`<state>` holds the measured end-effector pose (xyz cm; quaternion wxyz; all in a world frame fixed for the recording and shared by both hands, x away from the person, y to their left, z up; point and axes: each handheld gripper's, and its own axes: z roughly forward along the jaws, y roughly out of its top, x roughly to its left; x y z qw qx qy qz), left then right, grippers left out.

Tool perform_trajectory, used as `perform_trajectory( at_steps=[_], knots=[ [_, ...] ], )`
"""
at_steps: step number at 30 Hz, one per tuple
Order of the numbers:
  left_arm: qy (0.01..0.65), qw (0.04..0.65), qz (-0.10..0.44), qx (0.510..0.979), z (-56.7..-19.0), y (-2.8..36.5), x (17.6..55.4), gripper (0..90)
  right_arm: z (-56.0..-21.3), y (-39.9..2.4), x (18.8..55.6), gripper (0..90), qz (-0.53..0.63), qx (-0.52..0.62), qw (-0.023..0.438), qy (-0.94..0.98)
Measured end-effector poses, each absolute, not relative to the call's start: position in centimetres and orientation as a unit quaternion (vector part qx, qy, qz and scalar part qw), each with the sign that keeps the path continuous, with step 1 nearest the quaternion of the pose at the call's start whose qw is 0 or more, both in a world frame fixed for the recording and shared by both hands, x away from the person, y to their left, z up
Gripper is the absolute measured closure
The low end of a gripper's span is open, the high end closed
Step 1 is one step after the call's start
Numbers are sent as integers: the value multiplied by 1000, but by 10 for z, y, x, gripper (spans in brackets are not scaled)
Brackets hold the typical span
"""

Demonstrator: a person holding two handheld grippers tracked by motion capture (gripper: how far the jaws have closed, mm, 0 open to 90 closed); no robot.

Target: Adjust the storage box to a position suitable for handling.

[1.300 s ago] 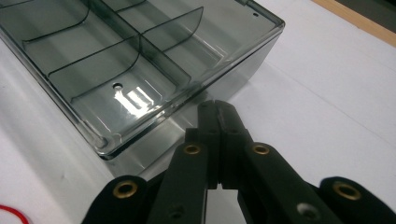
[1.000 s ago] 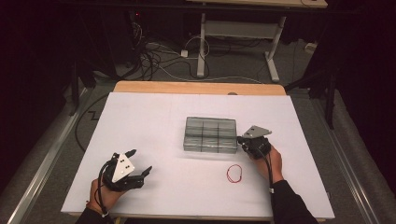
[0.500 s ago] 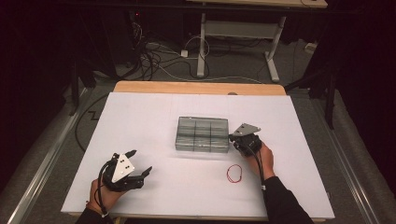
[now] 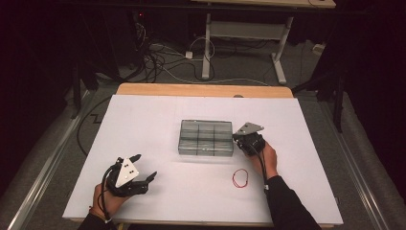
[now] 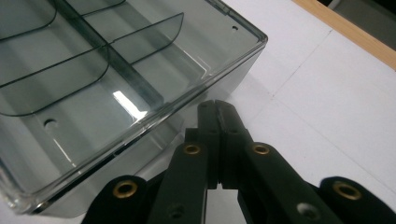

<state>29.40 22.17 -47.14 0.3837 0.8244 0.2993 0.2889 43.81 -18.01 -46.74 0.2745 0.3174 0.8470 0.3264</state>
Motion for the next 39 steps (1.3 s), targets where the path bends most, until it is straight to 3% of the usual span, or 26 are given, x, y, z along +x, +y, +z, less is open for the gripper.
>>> perform_trajectory(
  at_steps=[12,26,32,36,38,39],
  knots=[
    [300,385,288,824,-472,222,295,210,-467,-180,442,880,331,316,282,843],
    [299,384,291,824,-470,222,294,210,-432,-210,412,795,404,327,298,801],
    [298,385,291,824,-469,221,293,210,-421,-221,392,729,433,316,302,788],
    [297,386,291,824,-469,220,293,210,-415,-226,376,596,452,304,306,781],
    [296,385,291,824,-468,220,292,210,-414,-227,373,578,458,306,309,775],
    [296,385,291,824,-468,220,292,210,-414,-231,367,511,471,308,309,767]
  ],
)
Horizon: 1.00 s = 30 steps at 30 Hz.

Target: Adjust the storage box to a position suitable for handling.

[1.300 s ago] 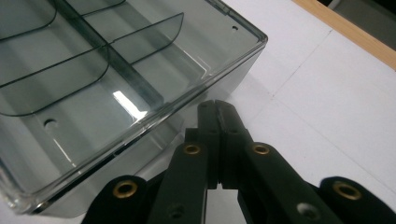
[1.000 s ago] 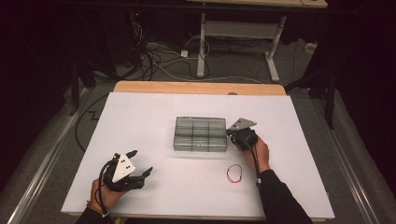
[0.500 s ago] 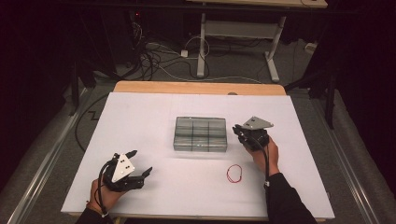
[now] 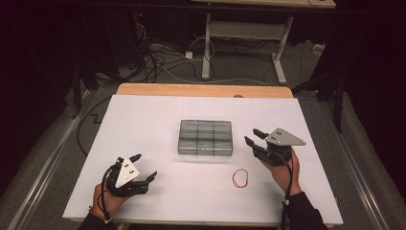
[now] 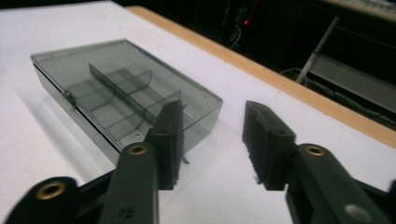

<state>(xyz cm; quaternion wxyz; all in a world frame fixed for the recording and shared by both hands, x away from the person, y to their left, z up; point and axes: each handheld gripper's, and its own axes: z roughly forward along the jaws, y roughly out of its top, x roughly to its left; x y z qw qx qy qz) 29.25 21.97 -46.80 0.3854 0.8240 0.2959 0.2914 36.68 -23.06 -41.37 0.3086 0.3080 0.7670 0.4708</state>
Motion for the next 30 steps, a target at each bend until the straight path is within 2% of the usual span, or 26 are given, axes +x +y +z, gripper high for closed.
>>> perform_trajectory(
  at_steps=[1,2,5,6,14,23,30],
  knots=[
    [295,385,292,824,-468,220,292,210,-414,-231,367,511,471,308,309,767],
    [295,385,291,824,-468,219,293,210,-413,-231,364,442,469,311,308,767],
    [294,385,290,825,-468,219,292,210,-413,-232,359,397,470,308,313,766],
    [293,384,291,826,-468,218,292,210,-413,-233,353,348,478,308,310,762],
    [296,383,287,827,-468,218,291,210,-412,-240,334,206,483,294,305,766],
    [296,385,287,826,-467,218,290,206,-416,-253,315,198,488,288,296,769],
    [298,390,277,826,-468,218,290,200,-429,-257,301,237,473,276,276,790]
  ],
)
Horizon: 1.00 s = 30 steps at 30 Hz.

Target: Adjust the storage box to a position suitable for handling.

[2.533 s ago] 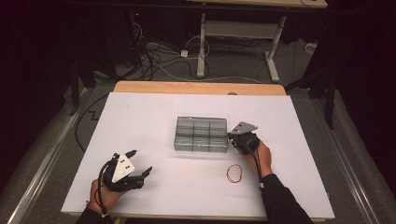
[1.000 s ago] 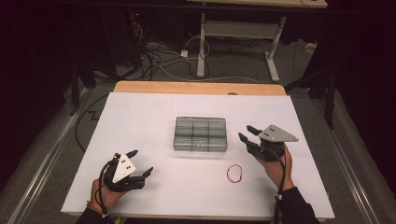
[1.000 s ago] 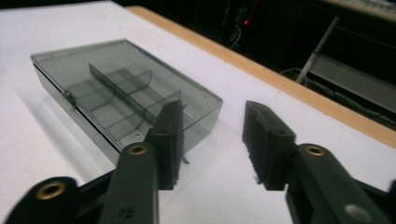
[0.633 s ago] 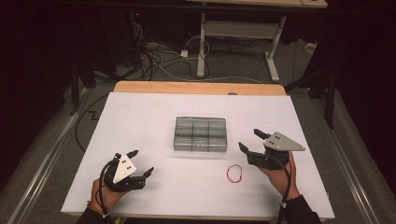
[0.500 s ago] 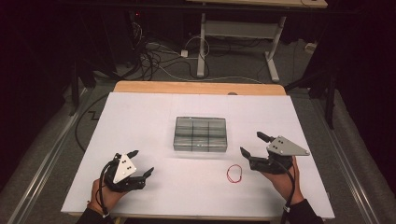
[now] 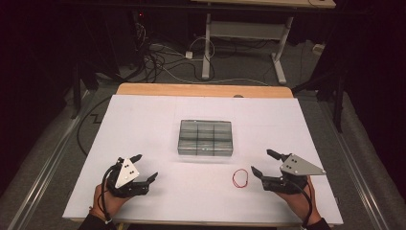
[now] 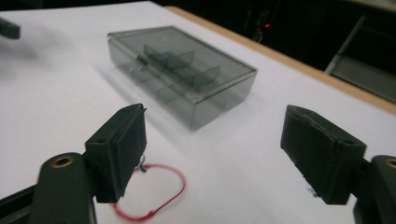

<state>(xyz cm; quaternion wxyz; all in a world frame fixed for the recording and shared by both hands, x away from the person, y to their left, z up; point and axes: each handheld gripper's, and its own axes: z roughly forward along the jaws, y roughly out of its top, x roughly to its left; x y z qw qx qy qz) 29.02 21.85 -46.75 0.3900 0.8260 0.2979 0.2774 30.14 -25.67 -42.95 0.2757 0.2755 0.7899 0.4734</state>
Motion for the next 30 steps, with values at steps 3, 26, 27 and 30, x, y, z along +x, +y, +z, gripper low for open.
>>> perform_trajectory(
  at_steps=[3,26,27,30],
  knots=[
    [300,397,277,822,-467,220,291,200,-435,-260,298,248,470,280,265,794],
    [296,383,225,845,-467,198,300,159,-447,-256,308,253,446,289,260,806],
    [297,381,223,847,-466,197,302,164,-447,-255,309,258,442,288,263,808],
    [296,379,216,850,-463,191,310,177,-446,-250,312,270,440,285,262,810]
  ],
)
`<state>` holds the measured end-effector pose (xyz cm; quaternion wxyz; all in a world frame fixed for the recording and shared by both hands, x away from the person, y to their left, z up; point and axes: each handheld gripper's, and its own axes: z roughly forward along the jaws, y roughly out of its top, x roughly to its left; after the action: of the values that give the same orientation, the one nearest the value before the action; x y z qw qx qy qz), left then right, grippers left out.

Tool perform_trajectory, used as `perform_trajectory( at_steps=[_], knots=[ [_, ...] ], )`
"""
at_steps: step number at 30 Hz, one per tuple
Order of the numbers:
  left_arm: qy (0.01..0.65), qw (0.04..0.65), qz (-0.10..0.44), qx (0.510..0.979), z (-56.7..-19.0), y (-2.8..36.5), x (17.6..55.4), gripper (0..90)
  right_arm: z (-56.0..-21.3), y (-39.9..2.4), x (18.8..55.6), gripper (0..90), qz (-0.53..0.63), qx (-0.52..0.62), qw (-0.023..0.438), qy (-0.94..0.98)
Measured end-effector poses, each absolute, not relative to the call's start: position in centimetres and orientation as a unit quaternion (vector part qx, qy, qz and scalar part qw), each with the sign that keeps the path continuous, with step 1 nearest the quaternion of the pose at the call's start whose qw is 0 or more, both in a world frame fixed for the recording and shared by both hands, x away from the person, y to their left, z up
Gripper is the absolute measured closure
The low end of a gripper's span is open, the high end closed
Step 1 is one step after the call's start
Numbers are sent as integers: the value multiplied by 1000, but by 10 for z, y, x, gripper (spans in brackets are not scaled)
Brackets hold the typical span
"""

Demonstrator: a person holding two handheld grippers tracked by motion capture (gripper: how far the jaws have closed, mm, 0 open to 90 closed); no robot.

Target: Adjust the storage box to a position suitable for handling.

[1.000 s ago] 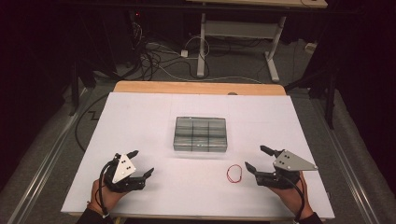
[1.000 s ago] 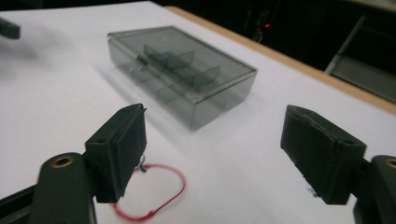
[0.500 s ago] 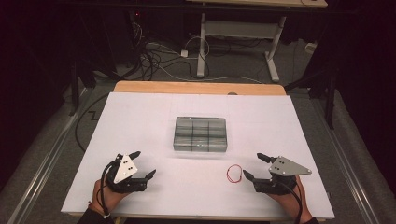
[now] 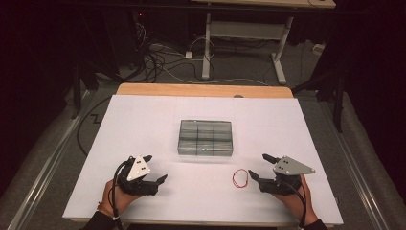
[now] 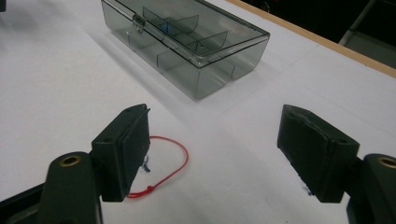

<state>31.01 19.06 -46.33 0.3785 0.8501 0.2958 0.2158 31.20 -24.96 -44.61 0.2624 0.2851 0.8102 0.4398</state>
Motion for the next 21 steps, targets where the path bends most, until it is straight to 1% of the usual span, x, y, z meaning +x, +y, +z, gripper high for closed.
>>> perform_trajectory(
  at_steps=[3,4,8,9,12,13,14,16,17,18,21],
  knots=[
    [302,378,203,851,-463,186,320,186,-446,-244,318,280,442,285,258,810],
    [302,378,197,853,-463,185,324,197,-446,-239,323,302,439,283,253,814],
    [306,361,189,860,-465,176,340,201,-446,-230,331,331,435,278,250,819],
    [307,361,185,861,-466,175,344,236,-446,-223,339,358,426,274,247,826],
    [314,353,180,863,-467,169,357,241,-447,-216,347,384,420,277,246,828],
    [316,351,176,864,-467,168,361,285,-451,-211,357,409,421,281,230,831],
    [318,349,170,865,-468,166,366,291,-453,-209,362,418,417,284,228,833],
    [322,350,158,866,-470,163,373,347,-458,-204,370,453,410,287,218,838],
    [323,347,154,867,-471,162,377,357,-460,-202,373,460,406,289,215,840],
    [319,342,141,873,-474,157,383,382,-463,-200,377,469,400,288,214,843],
    [318,334,137,876,-476,153,388,430,-469,-197,384,502,391,293,203,849]
  ],
)
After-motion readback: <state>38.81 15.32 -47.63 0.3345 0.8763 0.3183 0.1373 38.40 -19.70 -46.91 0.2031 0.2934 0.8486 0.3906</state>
